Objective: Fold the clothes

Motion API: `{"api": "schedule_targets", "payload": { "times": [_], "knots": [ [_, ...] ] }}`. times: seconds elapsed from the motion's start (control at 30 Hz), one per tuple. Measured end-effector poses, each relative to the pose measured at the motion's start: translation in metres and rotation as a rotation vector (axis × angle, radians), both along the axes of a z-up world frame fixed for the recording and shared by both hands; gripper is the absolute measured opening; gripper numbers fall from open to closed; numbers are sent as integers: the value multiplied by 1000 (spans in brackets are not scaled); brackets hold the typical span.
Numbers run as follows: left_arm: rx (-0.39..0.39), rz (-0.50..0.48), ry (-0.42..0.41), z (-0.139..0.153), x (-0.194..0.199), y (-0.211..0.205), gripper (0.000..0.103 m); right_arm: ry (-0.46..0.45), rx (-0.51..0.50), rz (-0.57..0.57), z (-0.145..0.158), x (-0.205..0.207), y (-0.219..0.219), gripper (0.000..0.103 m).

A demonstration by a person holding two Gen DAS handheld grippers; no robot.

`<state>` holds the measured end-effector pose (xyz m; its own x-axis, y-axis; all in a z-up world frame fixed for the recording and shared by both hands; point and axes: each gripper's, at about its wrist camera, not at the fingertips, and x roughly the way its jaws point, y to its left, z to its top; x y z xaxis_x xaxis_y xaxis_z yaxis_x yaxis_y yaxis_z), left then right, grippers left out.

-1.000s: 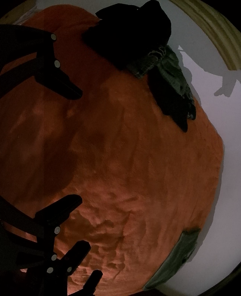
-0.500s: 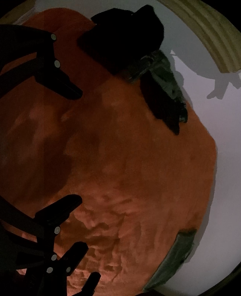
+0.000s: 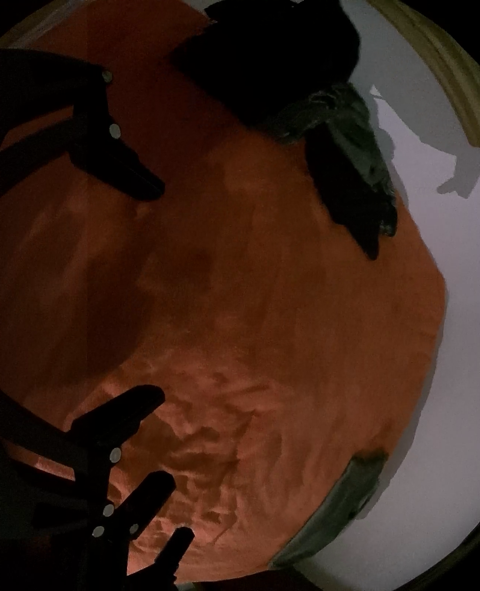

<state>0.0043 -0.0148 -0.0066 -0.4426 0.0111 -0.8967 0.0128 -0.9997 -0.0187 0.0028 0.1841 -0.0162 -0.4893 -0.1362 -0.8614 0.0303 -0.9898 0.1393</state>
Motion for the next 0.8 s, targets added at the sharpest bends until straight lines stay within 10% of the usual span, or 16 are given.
{"api": "schedule_targets", "payload": {
  "times": [0.3,0.47,0.8],
  "knots": [
    [-111,65,129,3,11,3,101,2,-2,8,-3,1,1,103],
    [33,51,-85,-25,0,-8,99,2,-13,0,-4,-1,6,103],
    [25,22,0,-20,1,-1,98,-4,-28,17,-9,-3,4,103]
  ]
}}
